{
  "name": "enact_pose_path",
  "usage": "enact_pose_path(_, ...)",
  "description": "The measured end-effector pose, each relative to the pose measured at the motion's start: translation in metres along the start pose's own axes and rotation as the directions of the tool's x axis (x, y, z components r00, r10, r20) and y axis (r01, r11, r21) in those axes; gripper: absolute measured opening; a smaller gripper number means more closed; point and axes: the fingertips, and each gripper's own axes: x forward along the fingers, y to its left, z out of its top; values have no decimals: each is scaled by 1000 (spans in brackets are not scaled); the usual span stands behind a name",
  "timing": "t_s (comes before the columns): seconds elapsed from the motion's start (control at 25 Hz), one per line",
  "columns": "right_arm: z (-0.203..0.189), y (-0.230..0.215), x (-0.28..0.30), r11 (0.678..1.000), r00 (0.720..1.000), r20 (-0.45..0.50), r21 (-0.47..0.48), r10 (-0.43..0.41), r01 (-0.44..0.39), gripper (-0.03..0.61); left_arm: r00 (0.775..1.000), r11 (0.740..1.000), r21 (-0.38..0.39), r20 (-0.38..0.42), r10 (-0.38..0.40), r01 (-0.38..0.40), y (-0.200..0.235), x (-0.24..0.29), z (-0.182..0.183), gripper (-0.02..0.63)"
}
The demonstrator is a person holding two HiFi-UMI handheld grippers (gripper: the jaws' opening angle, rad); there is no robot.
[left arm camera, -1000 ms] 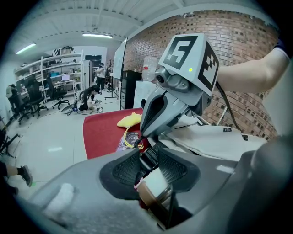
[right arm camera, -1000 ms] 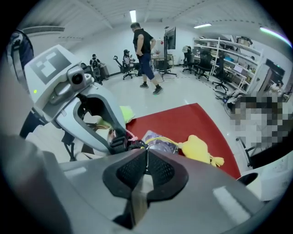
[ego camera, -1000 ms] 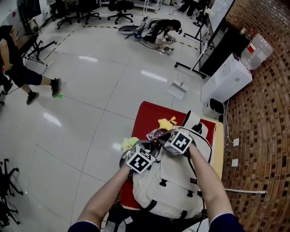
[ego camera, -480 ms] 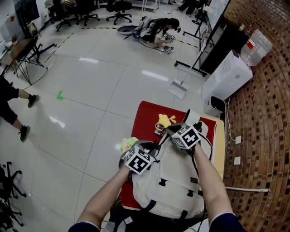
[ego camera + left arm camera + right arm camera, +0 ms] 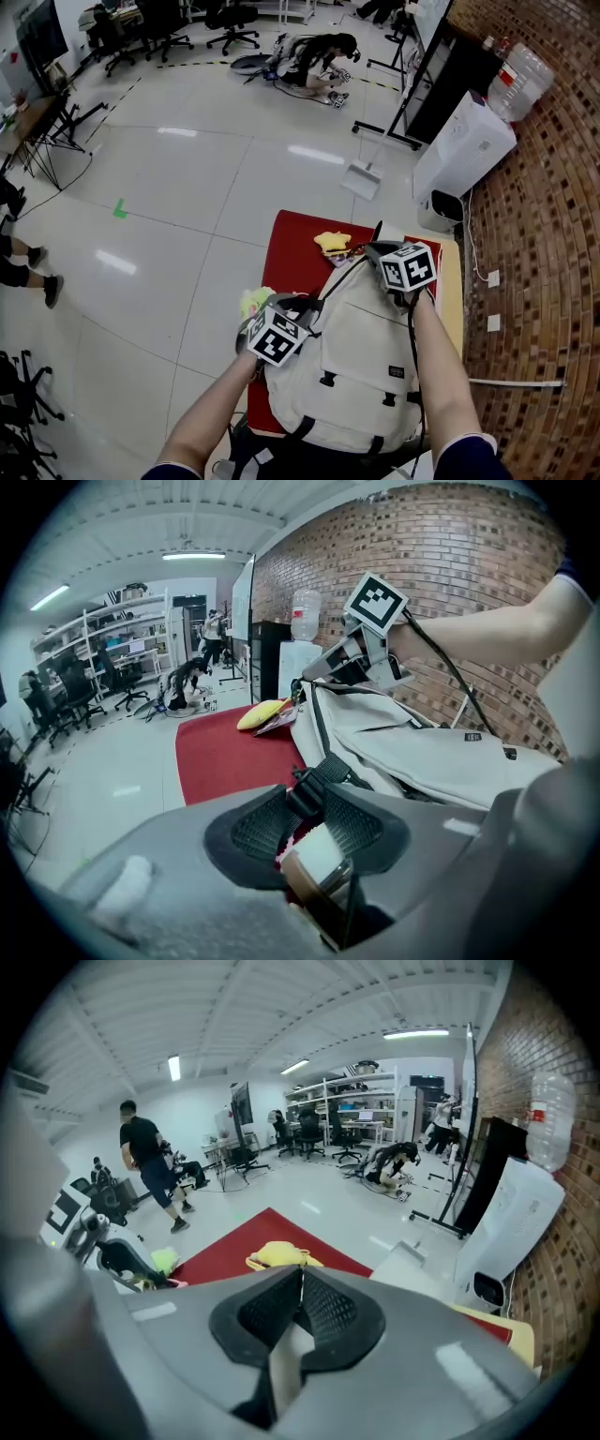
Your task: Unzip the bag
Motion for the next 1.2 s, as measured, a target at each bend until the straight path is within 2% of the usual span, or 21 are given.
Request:
enact_pose_path(0.28,-20,-31,-19,989,999,35,149,-27,22,17,1000,1000,10,-23,11,-11,2,-1,-2,133)
enact_pose_path(0.6,-39,-38,-34,981,998,54,193,-27,17,17,998,1000,10,-63,8,-7,8,-4,-1,132)
enact_pose_path(0.8,-36,-38,-34,983,997,70,186,-20,7,17,999,998,60,43,9,-11,6,-11,67,132)
enact_pose_path(0.92,-37,-38,-35,984,997,79,181,-13,-2,18,995,993,119,94,-32,21,-6,11,110,133)
enact_pose_path(1.08,-36,-34,-35,985,997,75,170,3,-15,18,992,981,172,73,-105,91,-26,64,137,163)
enact_pose_path(1.2,-37,-30,-35,986,998,68,167,11,-22,18,995,983,157,16,-94,90,-24,88,132,166)
